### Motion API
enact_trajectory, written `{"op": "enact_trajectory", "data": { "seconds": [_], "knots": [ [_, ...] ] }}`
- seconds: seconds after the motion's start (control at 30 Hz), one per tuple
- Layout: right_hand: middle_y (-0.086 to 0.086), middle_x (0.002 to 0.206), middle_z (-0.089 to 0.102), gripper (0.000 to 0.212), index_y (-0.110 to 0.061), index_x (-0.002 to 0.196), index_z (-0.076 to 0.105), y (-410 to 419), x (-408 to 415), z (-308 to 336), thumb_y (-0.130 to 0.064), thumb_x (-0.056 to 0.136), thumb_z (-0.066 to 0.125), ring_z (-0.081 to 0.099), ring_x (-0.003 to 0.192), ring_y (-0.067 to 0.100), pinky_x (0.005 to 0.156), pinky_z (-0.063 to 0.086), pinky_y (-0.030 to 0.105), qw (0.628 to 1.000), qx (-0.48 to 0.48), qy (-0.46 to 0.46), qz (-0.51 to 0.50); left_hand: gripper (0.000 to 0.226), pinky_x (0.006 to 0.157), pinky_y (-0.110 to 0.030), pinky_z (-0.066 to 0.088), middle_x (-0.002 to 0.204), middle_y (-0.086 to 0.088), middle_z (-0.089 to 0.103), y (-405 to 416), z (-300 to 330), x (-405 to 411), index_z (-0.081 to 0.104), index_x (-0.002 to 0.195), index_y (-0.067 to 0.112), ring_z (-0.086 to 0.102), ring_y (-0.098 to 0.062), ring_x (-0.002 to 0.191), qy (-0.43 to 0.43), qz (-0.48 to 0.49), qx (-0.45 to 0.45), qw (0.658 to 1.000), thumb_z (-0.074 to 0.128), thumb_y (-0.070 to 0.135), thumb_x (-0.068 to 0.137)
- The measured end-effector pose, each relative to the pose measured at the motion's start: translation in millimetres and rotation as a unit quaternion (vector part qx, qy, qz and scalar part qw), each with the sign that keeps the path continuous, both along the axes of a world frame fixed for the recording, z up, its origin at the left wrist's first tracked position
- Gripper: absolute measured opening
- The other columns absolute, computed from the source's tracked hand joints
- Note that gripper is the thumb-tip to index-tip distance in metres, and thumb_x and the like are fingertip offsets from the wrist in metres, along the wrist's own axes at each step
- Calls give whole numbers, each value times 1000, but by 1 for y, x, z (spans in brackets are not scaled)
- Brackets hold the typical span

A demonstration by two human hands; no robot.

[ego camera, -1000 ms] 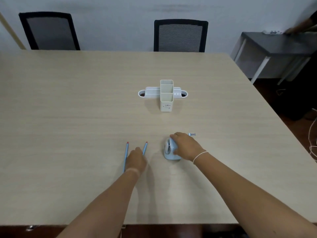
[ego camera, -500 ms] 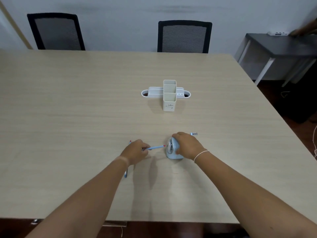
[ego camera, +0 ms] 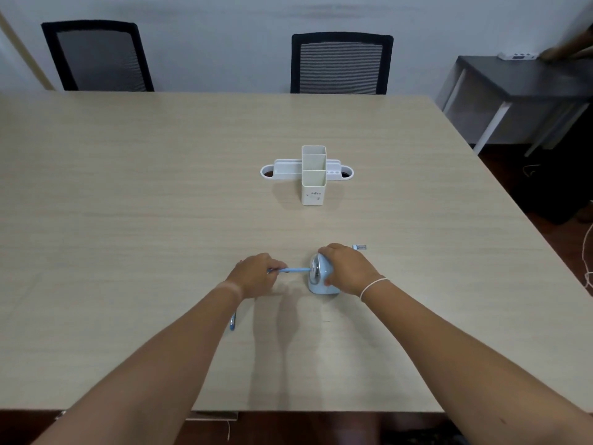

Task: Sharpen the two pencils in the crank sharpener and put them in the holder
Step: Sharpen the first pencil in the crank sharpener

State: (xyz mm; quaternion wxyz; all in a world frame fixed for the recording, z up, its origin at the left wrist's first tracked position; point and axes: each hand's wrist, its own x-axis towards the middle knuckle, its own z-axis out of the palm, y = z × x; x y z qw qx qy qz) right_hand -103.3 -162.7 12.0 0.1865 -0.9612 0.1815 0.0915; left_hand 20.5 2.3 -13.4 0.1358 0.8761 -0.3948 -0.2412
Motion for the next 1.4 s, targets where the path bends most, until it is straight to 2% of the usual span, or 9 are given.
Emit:
{"op": "enact_trajectory", "data": {
  "seconds": [0.1,0.2,0.33,0.4,0.47,0.6,1.07,1.23,1.4],
  "knots": [
    [9,125,52,54,-10,124,47,0,0,0,-10,75,69,50,115,26,90,45,37,1000,-1,-4,-1,34,90,-32,41,111,-6,63,-9,3,-5,60,122,33,56,-24,104,4,-12,6,1000,39,21,98],
    [10,124,52,54,-9,123,48,0,0,-1,-10,74,69,50,115,27,91,46,38,1000,-4,-2,1,33,80,-27,37,112,-9,66,-16,5,-8,63,120,21,56,-22,101,46,5,-27,999,41,15,98],
    [10,124,53,51,-9,121,50,0,0,-2,-9,74,69,51,113,27,90,46,37,1000,-3,-6,-5,29,58,-19,31,94,-2,57,-18,3,-6,67,108,13,50,-17,84,54,24,-26,998,40,14,97],
    [10,123,53,53,-9,122,49,0,0,-2,-10,73,70,51,113,27,90,46,37,1000,-2,-6,-5,29,55,-19,27,90,0,53,-21,3,-6,67,106,12,48,-17,80,56,34,-21,998,40,15,97],
    [10,121,55,53,-9,121,50,-1,1,-1,-11,72,71,52,112,28,91,47,38,1000,-6,-7,-4,29,59,-23,34,87,1,53,-26,2,-11,68,103,13,49,-18,80,62,35,-20,997,40,15,96],
    [11,114,57,48,-7,114,53,-1,1,-3,-13,71,72,55,104,30,85,48,39,1000,-18,-5,-3,31,84,-37,46,87,1,55,-37,-6,-17,70,100,15,51,-20,81,75,37,-35,996,39,14,94],
    [13,113,58,39,-4,114,54,6,-2,0,-10,76,63,56,102,31,84,47,37,999,-16,-30,-11,32,74,-28,36,81,3,54,-38,-6,-21,69,99,15,48,-19,76,76,60,-60,993,38,13,94],
    [12,117,57,46,-6,117,52,3,-4,1,-12,74,66,55,105,31,87,48,38,1000,-1,-22,-8,32,82,-33,33,92,4,57,-37,-4,-23,67,102,17,51,-19,87,51,51,-44,996,36,14,95],
    [11,133,48,61,-9,131,42,1,-8,1,-16,76,67,50,117,29,96,45,41,1000,19,-11,1,32,100,-40,30,119,2,63,-39,1,-24,59,117,25,52,-21,116,20,45,-31,998,38,18,93]
  ]
}}
